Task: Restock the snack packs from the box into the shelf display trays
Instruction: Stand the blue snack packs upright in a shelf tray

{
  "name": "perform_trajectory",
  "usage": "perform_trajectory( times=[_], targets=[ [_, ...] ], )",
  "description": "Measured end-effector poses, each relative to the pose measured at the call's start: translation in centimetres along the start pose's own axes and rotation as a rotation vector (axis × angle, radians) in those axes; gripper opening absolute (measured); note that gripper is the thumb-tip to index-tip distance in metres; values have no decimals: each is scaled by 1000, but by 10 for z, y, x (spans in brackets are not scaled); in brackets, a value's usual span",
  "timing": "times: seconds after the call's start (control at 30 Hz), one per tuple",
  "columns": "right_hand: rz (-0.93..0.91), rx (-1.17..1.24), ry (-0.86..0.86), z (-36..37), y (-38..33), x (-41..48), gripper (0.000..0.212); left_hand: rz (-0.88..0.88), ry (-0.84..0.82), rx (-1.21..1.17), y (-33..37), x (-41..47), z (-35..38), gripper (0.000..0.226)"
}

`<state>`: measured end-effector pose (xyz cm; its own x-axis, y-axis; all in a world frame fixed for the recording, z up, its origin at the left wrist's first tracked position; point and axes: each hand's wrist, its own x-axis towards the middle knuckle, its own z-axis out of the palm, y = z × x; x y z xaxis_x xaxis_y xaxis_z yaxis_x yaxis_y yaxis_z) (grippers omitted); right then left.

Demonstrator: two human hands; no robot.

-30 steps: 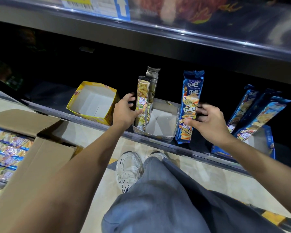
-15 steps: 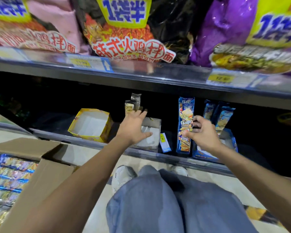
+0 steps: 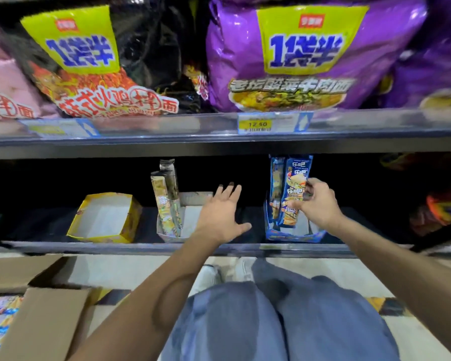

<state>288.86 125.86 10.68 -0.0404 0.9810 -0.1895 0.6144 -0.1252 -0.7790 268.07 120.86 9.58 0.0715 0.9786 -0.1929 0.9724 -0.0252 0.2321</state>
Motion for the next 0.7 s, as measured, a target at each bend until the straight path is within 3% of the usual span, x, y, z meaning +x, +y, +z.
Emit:
perform_trajectory(
  times=[0.1,0.23,0.33,0.47,0.63,0.7],
  targets=[
    [62,57,5,11,11,16,44,-12,-31,-17,4,12,16,95],
    [97,79,-4,33,25,34,29,-27,-73,-27,4,30,39,97],
    [101,90,21,51,42,43,33,-25,-85,-25,1,41,54,98],
    [94,-10,31,63,60,51,29,-30,-70,-24,-3,49,68,96],
    [110,-105,99,68,66,57,46,-27,-83,-57,0,58,85,95],
    [100,-137,96,72,70,60,33,-29,-92,-51,7,62,92,94]
  ],
)
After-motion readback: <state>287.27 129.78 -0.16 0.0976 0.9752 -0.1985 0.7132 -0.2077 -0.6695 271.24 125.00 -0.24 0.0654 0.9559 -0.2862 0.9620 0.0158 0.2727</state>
